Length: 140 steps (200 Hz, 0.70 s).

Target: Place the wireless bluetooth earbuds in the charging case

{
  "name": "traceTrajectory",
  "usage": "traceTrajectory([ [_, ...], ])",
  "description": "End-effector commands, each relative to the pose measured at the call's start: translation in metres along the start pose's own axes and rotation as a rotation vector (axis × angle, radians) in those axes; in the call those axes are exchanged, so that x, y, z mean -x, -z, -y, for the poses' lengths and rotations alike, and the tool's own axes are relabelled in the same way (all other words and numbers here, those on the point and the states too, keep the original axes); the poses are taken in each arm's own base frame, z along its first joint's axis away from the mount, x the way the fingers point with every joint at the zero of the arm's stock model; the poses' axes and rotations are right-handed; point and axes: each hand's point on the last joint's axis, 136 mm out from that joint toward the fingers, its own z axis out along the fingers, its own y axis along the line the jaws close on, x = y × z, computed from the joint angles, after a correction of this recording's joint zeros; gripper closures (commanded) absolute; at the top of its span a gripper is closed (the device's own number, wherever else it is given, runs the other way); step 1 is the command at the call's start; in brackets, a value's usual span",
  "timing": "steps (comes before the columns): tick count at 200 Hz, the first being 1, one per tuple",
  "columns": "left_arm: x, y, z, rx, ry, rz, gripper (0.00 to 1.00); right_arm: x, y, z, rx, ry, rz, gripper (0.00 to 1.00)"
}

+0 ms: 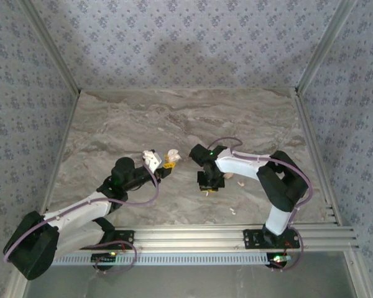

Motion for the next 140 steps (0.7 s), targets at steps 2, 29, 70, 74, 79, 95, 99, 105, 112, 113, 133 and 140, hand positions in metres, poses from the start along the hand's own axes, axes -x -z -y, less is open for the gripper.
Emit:
traceTrajectory([
  [2,0.005,-0.003,0.0,-0.017,-0.011,0.008,0.87,0.017,0.004,0.002,-0.007,0.026,0.119,0.79],
  [29,-0.006,-0.005,0.004,-0.035,-0.013,-0.007,0.87,0.03,0.021,-0.001,0.037,0.045,0.237,0.79],
  [70,-0.023,-0.012,0.011,-0.084,-0.052,-0.024,0.88,0.051,0.065,-0.01,0.143,0.143,0.474,0.79],
  [74,-0.024,-0.013,0.012,-0.092,-0.056,-0.024,0.88,0.054,0.071,-0.012,0.158,0.146,0.499,0.79],
  [79,-0.024,-0.015,0.013,-0.098,-0.06,-0.022,0.88,0.056,0.079,-0.014,0.163,0.191,0.533,0.79],
  [95,-0.027,-0.02,0.014,-0.116,-0.065,-0.027,0.88,0.059,0.101,-0.019,0.193,0.261,0.616,0.79],
  [99,-0.028,-0.022,0.015,-0.121,-0.068,-0.029,0.88,0.06,0.106,-0.02,0.198,0.273,0.635,0.79],
  [105,-0.03,-0.024,0.015,-0.127,-0.069,-0.035,0.88,0.06,0.114,-0.021,0.211,0.291,0.664,0.79],
  [112,-0.031,-0.026,0.016,-0.134,-0.072,-0.039,0.89,0.06,0.121,-0.023,0.226,0.319,0.692,0.79],
  [113,-0.031,-0.027,0.016,-0.135,-0.073,-0.039,0.89,0.06,0.123,-0.023,0.227,0.322,0.696,0.79],
  [133,-0.034,-0.033,0.022,-0.167,-0.093,-0.043,0.89,0.057,0.144,-0.029,0.278,0.386,0.762,0.79],
  [140,-0.034,-0.036,0.023,-0.176,-0.099,-0.043,0.89,0.056,0.151,-0.032,0.298,0.41,0.783,0.79],
])
